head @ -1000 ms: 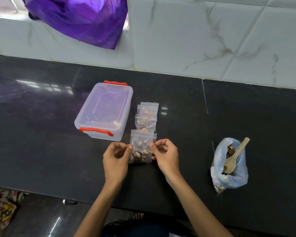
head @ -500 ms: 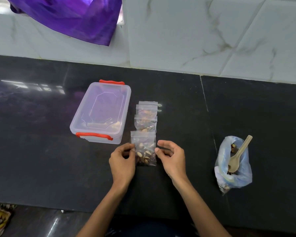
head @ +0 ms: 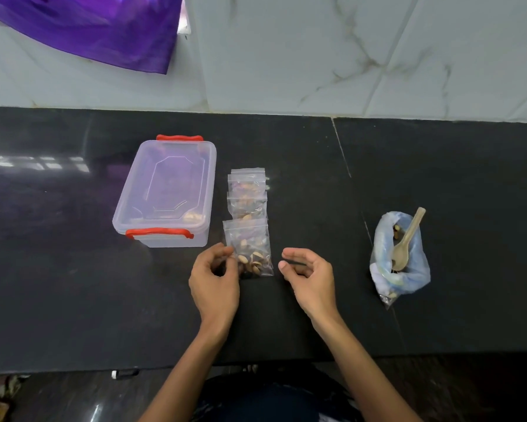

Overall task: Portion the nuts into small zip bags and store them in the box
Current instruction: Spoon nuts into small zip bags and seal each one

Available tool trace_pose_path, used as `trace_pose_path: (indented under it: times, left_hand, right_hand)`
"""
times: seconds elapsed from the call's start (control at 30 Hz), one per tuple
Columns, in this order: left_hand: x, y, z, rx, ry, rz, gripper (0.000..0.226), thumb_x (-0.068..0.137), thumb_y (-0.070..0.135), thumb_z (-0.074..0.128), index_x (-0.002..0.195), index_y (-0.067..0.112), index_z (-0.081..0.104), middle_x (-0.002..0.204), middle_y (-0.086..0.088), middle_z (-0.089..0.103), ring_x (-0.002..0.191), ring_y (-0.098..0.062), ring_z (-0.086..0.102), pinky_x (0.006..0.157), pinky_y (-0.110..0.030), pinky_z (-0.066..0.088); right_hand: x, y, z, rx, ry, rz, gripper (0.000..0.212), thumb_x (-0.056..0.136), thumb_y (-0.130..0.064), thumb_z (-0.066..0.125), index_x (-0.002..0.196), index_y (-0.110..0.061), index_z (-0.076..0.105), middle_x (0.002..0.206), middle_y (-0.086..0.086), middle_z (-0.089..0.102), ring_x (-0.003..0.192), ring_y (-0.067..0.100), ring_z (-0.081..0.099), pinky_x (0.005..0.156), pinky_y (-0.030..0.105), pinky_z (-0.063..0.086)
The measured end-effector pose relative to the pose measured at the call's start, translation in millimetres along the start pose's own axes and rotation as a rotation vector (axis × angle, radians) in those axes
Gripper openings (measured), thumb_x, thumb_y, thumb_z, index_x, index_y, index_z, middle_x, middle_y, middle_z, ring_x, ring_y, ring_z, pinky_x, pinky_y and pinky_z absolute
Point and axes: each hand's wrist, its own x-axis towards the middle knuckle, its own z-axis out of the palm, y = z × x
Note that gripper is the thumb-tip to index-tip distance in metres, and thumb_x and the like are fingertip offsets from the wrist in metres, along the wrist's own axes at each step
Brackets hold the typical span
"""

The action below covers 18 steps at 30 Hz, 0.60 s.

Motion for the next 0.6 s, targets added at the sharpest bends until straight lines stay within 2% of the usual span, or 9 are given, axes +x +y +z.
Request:
trace_pose_path:
  times: [0.03, 0.17, 0.3, 0.4, 0.43, 0.5, 0.6]
  left_hand:
    - [-2, 1, 0, -0.005, 0.003, 0.020, 0.014, 0.086, 0.005, 0.064, 0.095, 0.013, 0.070, 0.111, 0.006, 0.064, 0.088, -0.001, 0.063, 0.073, -0.010, 0.049]
    - [-12, 5, 2, -0.022, -0.013, 0.112, 0.025, 0.086, 0.004, 0.063, 0.084, 0.028, 0.067, 0.107, 0.011, 0.065, 0.099, -0.010, 0.063, 0.083, -0.026, 0.051]
    - [-24, 10, 9, -0.041, -0.066, 0.183, 0.033, 0.086, 0.001, 0.062, 0.081, 0.033, 0.065, 0.107, 0.008, 0.066, 0.105, -0.006, 0.061, 0.085, -0.018, 0.049]
    - [-35, 12, 16, -0.053, -0.125, 0.207, 0.027, 0.087, -0.002, 0.061, 0.084, 0.024, 0.068, 0.108, 0.003, 0.067, 0.094, 0.007, 0.060, 0.075, -0.005, 0.045]
    - [-38, 12, 19, -0.054, -0.143, 0.215, 0.026, 0.087, -0.002, 0.061, 0.084, 0.023, 0.069, 0.108, 0.003, 0.067, 0.087, 0.009, 0.060, 0.072, -0.006, 0.046]
    - [-43, 12, 26, -0.049, -0.164, 0.237, 0.029, 0.087, 0.000, 0.062, 0.083, 0.029, 0.068, 0.107, 0.006, 0.067, 0.084, 0.001, 0.062, 0.071, -0.014, 0.048]
    - [-48, 13, 38, -0.041, -0.186, 0.247, 0.032, 0.086, 0.003, 0.064, 0.081, 0.034, 0.065, 0.105, 0.013, 0.066, 0.099, -0.008, 0.062, 0.081, -0.024, 0.049]
  right_hand:
    - [-3, 0, -2, 0.005, 0.009, -0.002, 0.022, 0.083, -0.007, 0.071, 0.090, -0.027, 0.068, 0.092, -0.010, 0.071, 0.080, 0.002, 0.067, 0.077, 0.022, 0.055]
    - [-18, -2, -11, 0.027, 0.057, -0.013, 0.017, 0.083, -0.006, 0.070, 0.090, -0.021, 0.069, 0.090, -0.006, 0.072, 0.079, 0.006, 0.068, 0.077, 0.025, 0.056]
    - [-31, -4, -22, 0.042, 0.101, -0.041, 0.015, 0.083, -0.005, 0.070, 0.089, -0.019, 0.069, 0.087, -0.005, 0.072, 0.078, 0.008, 0.069, 0.076, 0.026, 0.057]
    - [-38, -6, -31, 0.046, 0.129, -0.063, 0.016, 0.083, -0.005, 0.070, 0.088, -0.020, 0.069, 0.085, -0.005, 0.072, 0.079, 0.009, 0.069, 0.075, 0.027, 0.057]
    - [-39, -8, -35, 0.051, 0.139, -0.068, 0.016, 0.083, -0.005, 0.070, 0.088, -0.021, 0.069, 0.085, -0.005, 0.072, 0.079, 0.009, 0.069, 0.075, 0.028, 0.057]
    - [-40, -10, -43, 0.060, 0.157, -0.074, 0.017, 0.083, -0.006, 0.070, 0.088, -0.022, 0.069, 0.085, -0.006, 0.072, 0.080, 0.009, 0.069, 0.075, 0.027, 0.057]
    - [-36, -12, -59, 0.070, 0.193, -0.080, 0.016, 0.083, -0.007, 0.070, 0.088, -0.023, 0.068, 0.086, -0.007, 0.072, 0.081, 0.009, 0.069, 0.075, 0.025, 0.057]
